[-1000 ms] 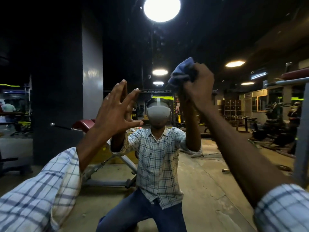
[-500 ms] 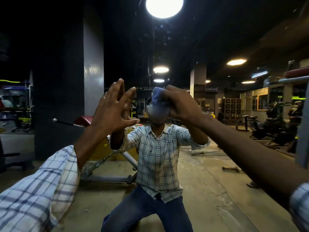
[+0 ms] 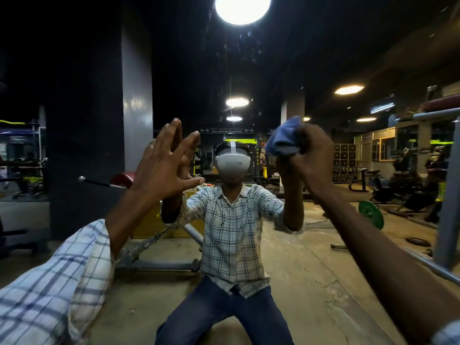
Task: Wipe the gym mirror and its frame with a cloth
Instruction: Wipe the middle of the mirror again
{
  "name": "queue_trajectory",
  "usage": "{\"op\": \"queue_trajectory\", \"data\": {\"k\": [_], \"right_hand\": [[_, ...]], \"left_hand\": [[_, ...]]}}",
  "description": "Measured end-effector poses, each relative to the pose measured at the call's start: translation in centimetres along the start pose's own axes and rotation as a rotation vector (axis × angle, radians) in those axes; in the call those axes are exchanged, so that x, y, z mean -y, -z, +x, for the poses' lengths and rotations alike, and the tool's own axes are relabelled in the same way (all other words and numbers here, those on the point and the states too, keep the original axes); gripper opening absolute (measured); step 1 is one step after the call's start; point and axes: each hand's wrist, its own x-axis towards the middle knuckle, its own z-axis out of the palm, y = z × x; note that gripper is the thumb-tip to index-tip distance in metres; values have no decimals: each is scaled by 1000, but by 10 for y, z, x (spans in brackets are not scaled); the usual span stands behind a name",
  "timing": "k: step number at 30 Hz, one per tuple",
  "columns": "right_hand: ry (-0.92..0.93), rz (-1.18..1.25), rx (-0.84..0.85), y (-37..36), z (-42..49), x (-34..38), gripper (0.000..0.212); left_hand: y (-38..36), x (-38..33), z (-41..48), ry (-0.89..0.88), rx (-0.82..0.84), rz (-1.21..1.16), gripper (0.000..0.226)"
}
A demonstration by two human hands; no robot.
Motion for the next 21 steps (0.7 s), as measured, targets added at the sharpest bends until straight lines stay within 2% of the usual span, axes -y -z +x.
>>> {"op": "queue_trajectory", "data": {"k": [1, 2, 5, 6, 7, 8, 11, 12, 13, 14, 17, 18, 19, 21], "right_hand": [[-91, 2, -81, -5, -12, -1, 31], [-71, 7, -30, -12, -30, 4, 32], [367, -36, 555, -22, -77, 19, 35], [456, -72, 667, -17, -70, 18, 36], [492, -113, 649, -14, -53, 15, 37], [443, -128, 523, -11, -30, 11, 36], [-7, -130, -53, 2, 37, 0, 36], [-100, -112, -136, -2, 41, 0, 36], [-84, -88, -128, -12, 35, 6, 34], [3, -66, -45, -25, 23, 16, 31], [346, -50, 403, -44, -7, 41, 26], [403, -66, 473, -41, 3, 44, 26], [425, -95, 433, -40, 19, 43, 25], [245, -126, 150, -37, 51, 38, 26]], "left_hand": [[-1, 4, -2, 2, -5, -6, 116], [-1, 6, -4, 4, -7, -11, 116], [-1, 11, -7, -8, 0, -16, 116], [-1, 13, -8, -15, 5, -15, 116], [0, 16, -9, -20, 6, -15, 116], [1, 20, -10, -21, 4, -15, 116], [3, 34, -14, -22, -3, -22, 116], [3, 37, -14, -27, -8, -20, 116], [3, 40, -15, -34, -7, -16, 116], [3, 41, -15, -43, -6, -17, 116], [5, 45, -14, -61, -25, -29, 116], [5, 45, -14, -66, -23, -27, 116], [6, 46, -13, -67, -21, -25, 116], [7, 50, -13, -75, -17, -24, 116]]}}
